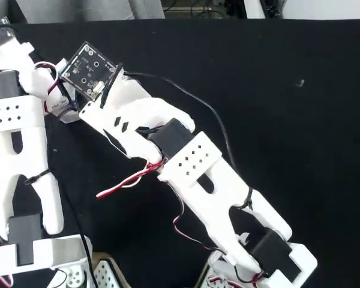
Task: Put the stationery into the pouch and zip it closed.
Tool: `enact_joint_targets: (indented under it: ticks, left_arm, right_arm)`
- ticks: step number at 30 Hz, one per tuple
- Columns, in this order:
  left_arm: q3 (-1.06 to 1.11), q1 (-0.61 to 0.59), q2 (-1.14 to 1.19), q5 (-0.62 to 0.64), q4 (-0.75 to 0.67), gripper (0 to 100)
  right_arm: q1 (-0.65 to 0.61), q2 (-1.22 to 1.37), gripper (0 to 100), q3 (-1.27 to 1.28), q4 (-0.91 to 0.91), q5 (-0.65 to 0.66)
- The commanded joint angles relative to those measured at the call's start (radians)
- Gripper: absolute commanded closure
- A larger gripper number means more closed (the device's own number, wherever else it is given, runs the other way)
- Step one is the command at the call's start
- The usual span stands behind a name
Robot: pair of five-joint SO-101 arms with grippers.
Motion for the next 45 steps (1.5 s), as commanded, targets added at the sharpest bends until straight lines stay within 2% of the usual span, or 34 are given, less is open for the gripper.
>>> enact_joint_targets:
  ticks: [1, 11, 18, 25, 34, 39, 45]
  left_arm:
    - [-0.007, 0.012, -0.028, -0.012, -0.020, 97]
    - [-0.007, 0.013, -0.035, -0.012, -0.009, 97]
    - [-0.005, 0.019, -0.034, -0.012, -0.009, 97]
    - [-0.005, 0.012, -0.034, -0.012, -0.009, 97]
    - [-0.005, 0.012, -0.025, -0.012, -0.018, 97]
    - [-0.005, 0.012, -0.025, -0.012, -0.018, 97]
    - [-0.005, 0.012, -0.025, -0.012, -0.020, 97]
  right_arm:
    - [-0.020, -0.004, 83.2, -0.058, 0.003, 0.015]
    - [0.048, 0.154, 83.2, -0.122, -0.063, 0.069]
    - [0.081, 0.194, 83.2, -0.268, 0.068, 0.064]
    - [0.081, 0.243, 83.2, -0.269, 0.046, 0.072]
    - [0.120, -0.054, 83.2, -0.269, 0.203, 0.072]
    - [0.241, -0.194, 83.5, -0.262, 0.259, 0.124]
    - [0.376, -0.213, 83.5, -0.219, 0.385, 0.158]
